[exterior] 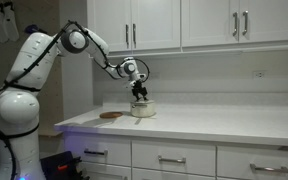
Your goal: Remove the lid from the white pot
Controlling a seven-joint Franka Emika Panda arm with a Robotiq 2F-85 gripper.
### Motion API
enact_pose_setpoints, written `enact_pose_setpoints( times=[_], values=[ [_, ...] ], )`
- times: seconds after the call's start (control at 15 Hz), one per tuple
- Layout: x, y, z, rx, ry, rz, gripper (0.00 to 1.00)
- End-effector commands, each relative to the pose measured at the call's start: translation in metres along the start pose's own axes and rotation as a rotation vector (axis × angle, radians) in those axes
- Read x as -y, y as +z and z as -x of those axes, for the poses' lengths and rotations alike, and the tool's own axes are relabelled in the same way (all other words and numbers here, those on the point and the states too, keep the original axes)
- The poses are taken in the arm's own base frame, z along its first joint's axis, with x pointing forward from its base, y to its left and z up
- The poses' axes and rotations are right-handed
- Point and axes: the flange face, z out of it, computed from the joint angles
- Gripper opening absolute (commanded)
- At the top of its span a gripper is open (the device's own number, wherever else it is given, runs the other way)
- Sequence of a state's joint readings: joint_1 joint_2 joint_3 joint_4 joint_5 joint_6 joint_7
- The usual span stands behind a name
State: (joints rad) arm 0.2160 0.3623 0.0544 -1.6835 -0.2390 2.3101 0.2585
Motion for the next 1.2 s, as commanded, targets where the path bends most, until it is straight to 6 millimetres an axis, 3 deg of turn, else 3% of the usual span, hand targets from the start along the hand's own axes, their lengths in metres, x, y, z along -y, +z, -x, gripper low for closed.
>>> enact_pose_setpoints(
  times=[0.0, 0.47, 0.8, 1.13],
  values=[
    [0.000, -0.005, -0.009, -0.001, -0.002, -0.015, 0.58],
    [-0.001, -0.009, -0.011, -0.014, -0.002, -0.013, 0.05],
    [-0.001, -0.011, -0.010, -0.013, 0.003, -0.007, 0.06],
    [-0.007, -0.035, -0.006, -0.031, 0.012, -0.008, 0.06]
  ],
)
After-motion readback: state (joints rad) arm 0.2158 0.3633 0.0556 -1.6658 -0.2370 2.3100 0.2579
